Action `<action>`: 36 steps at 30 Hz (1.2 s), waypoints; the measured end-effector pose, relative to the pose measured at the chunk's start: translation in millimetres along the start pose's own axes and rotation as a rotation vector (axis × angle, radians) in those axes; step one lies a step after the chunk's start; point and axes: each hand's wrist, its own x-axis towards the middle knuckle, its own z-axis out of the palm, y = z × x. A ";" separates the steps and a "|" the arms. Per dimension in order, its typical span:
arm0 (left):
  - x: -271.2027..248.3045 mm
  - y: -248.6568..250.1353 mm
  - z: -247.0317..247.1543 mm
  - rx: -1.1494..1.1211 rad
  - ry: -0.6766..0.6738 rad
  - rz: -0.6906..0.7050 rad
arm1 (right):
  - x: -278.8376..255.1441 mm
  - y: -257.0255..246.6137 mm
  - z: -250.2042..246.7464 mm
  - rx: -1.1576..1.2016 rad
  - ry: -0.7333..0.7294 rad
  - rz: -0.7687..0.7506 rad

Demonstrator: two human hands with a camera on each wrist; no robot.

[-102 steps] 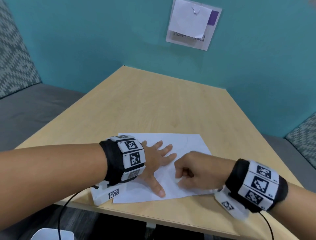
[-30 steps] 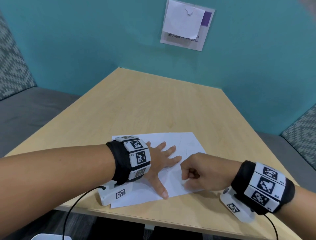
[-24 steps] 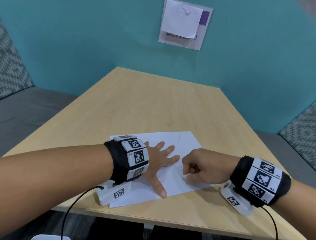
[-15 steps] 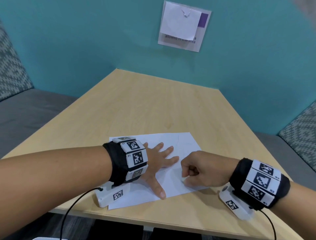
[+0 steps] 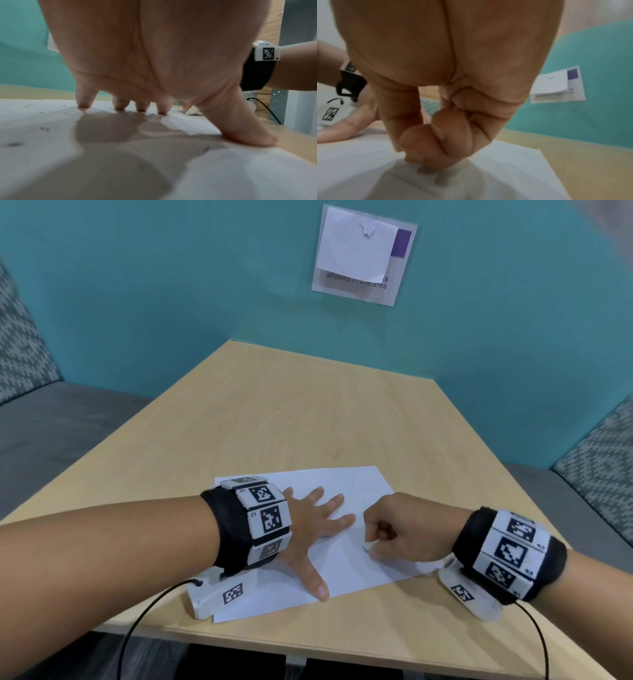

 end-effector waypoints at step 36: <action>24.5 -0.5 -50.1 0.045 0.022 -0.084 | 53.3 39.0 -21.3 0.187 0.080 0.135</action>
